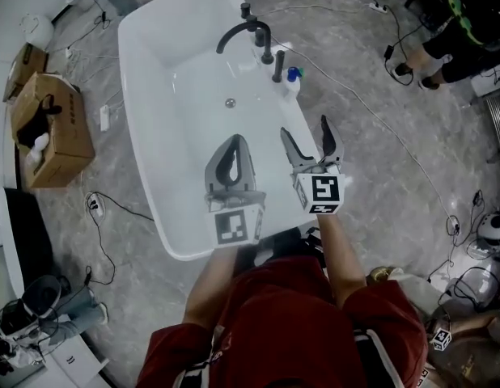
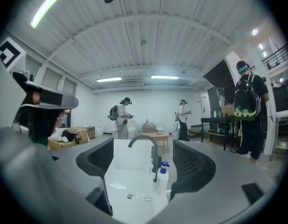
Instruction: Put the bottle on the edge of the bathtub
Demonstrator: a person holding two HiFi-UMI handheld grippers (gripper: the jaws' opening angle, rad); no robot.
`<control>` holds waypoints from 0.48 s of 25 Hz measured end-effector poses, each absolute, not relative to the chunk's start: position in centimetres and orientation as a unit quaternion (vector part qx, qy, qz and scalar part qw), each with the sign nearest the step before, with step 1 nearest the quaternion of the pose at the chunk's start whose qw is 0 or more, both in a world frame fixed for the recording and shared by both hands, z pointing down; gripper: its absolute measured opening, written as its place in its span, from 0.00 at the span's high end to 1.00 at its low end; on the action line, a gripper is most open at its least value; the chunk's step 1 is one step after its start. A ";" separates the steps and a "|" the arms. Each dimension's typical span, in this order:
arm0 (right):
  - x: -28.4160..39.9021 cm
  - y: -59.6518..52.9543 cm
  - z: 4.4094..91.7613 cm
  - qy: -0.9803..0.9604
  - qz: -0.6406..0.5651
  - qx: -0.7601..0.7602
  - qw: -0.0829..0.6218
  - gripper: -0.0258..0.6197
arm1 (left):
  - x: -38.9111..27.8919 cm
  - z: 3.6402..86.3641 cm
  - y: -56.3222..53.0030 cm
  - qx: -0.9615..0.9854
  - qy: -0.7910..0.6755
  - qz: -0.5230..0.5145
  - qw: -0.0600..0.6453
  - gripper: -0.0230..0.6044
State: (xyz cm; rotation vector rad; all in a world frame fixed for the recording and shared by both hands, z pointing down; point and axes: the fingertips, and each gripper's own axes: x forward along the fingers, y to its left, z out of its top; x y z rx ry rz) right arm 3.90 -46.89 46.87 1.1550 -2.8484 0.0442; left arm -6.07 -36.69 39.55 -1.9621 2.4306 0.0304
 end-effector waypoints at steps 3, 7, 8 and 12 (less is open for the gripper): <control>4.1 -44.2 44.1 -0.927 0.000 0.374 0.018 0.36 | -6.4 38.3 -35.1 -0.632 0.774 0.013 0.026 0.94; 4.0 -41.2 40.8 -0.927 -0.015 0.374 -0.002 0.36 | -7.2 36.8 -32.9 -0.631 0.775 0.019 0.034 0.94; 4.0 -40.6 40.0 -0.927 -0.015 0.374 -0.008 0.36 | -7.4 36.5 -32.4 -0.631 0.775 0.019 0.035 0.94; 3.6 -37.6 37.0 -0.929 -0.029 0.369 -0.021 0.36 | -8.2 35.7 -29.9 -0.627 0.778 0.014 0.032 0.94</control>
